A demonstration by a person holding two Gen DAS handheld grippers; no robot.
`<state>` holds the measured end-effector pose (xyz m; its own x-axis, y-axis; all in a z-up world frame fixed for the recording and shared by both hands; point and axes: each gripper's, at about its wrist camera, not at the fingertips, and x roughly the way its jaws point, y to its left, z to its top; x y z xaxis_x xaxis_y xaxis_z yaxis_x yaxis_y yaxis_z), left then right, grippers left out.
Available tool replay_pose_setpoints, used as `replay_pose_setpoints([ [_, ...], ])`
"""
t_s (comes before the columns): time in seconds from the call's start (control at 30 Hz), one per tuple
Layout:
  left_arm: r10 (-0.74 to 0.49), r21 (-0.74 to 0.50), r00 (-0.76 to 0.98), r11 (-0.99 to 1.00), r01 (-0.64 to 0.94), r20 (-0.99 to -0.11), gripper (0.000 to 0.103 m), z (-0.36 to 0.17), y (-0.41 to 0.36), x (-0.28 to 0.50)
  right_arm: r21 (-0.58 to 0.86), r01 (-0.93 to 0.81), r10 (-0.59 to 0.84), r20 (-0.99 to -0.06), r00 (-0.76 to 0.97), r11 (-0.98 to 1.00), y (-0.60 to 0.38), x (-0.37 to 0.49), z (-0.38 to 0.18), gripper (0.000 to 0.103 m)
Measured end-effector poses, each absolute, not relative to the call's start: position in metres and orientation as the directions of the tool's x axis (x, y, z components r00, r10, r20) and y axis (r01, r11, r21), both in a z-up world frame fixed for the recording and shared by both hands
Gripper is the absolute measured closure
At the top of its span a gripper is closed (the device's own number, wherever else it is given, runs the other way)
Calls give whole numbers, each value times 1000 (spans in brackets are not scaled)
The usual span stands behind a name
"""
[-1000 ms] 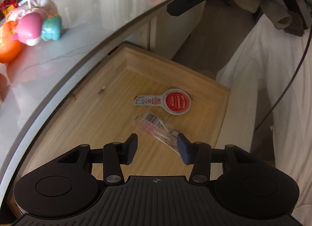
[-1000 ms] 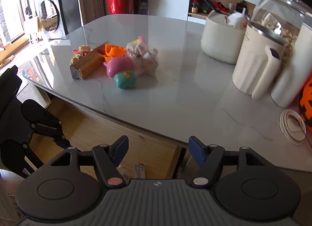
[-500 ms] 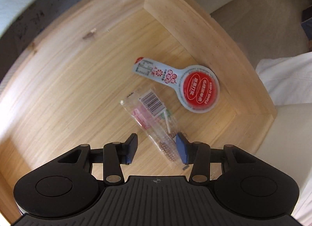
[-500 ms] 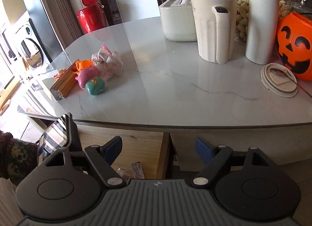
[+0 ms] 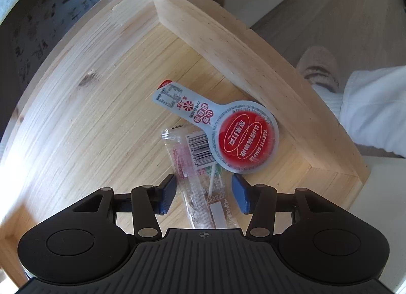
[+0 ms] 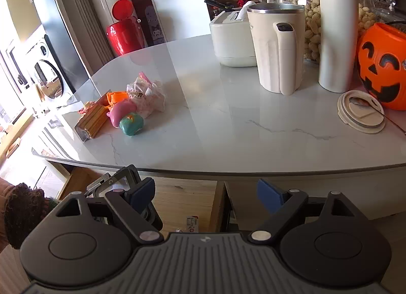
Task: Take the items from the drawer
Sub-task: 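Grasp the clear lollipop packet in the drawer with the left gripper, then lift lollipop packet with left gripper while right gripper reaches for red round packet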
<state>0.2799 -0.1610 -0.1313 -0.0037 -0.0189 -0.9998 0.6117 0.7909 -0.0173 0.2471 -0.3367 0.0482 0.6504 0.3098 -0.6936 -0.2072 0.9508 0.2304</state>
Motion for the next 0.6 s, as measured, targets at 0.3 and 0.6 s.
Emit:
replay_pose_setpoints([
  [0.3,-138,-90,35,794,601,-990,71,-104,-100,266,186,-261,308,-752,583,947,-322,252,34,14],
  [0.6,-394,-283,191,856,433,-899,71,-49,19,235,19,-628,299,-890,343,778,-242,257,-4,16],
])
